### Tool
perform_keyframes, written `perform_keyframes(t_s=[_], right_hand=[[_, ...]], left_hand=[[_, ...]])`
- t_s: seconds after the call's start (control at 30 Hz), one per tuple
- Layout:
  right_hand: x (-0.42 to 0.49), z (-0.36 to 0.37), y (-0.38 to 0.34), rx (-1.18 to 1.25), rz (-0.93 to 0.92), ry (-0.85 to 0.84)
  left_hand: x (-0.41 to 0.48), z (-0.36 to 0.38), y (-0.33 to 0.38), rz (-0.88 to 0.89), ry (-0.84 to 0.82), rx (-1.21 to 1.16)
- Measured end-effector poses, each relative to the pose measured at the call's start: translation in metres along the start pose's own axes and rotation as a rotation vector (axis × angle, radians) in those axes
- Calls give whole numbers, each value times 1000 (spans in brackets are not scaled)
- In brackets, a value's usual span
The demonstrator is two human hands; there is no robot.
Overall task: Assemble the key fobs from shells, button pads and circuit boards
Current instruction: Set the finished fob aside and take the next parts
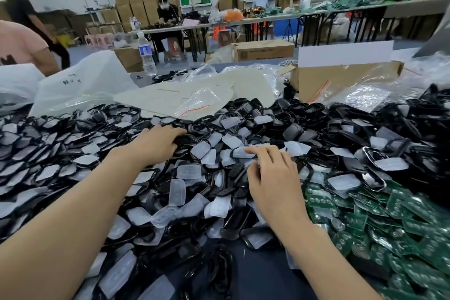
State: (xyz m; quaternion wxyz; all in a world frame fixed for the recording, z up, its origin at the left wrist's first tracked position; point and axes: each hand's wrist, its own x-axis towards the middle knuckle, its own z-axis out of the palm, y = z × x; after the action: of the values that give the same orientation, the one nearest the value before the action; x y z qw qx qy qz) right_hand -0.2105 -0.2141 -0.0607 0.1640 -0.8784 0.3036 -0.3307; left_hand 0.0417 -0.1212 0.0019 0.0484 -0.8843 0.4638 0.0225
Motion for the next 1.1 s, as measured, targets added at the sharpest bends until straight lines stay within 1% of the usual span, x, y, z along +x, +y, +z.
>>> perform_keyframes(t_s=[0.07, 0.13, 0.2, 0.27, 0.3, 0.37, 0.43, 0.57, 0.67, 0.8, 0.9, 1.0, 1.1], right_hand=[[-1, 0, -1, 6, -11, -4], [-1, 0, -5, 29, -28, 11], [-2, 3, -15, 55, -74, 12], [-3, 7, -29, 77, -136, -4], [-2, 8, -37, 86, -159, -18], [2, 13, -51, 101, -183, -58], [8, 18, -62, 94, -164, -127], [18, 27, -69, -14, -35, -309], [18, 29, -75, -62, -10, -396], [15, 32, -88, -33, -60, -364], [20, 41, -106, 20, -100, -358], [34, 56, -128, 21, -136, -414], [48, 70, -147, -32, -144, -519]], left_hand=[[-7, -5, -5, 43, 76, -183], [-16, -12, -15, 37, 198, -362], [-27, -20, -29, -7, 289, -462], [-37, -26, -44, -39, 316, -518], [-44, -28, -50, -53, 291, -538], [-59, -29, -61, -51, 173, -544], [-74, -24, -66, -23, 89, -510], [-87, -5, -61, 4, 29, -463], [-90, 4, -57, 29, -32, -406], [-100, 1, -74, -18, -17, -361], [-113, -6, -90, -59, 15, -398], [-125, -8, -101, -75, 92, -433], [-135, -8, -108, -94, 113, -492]])
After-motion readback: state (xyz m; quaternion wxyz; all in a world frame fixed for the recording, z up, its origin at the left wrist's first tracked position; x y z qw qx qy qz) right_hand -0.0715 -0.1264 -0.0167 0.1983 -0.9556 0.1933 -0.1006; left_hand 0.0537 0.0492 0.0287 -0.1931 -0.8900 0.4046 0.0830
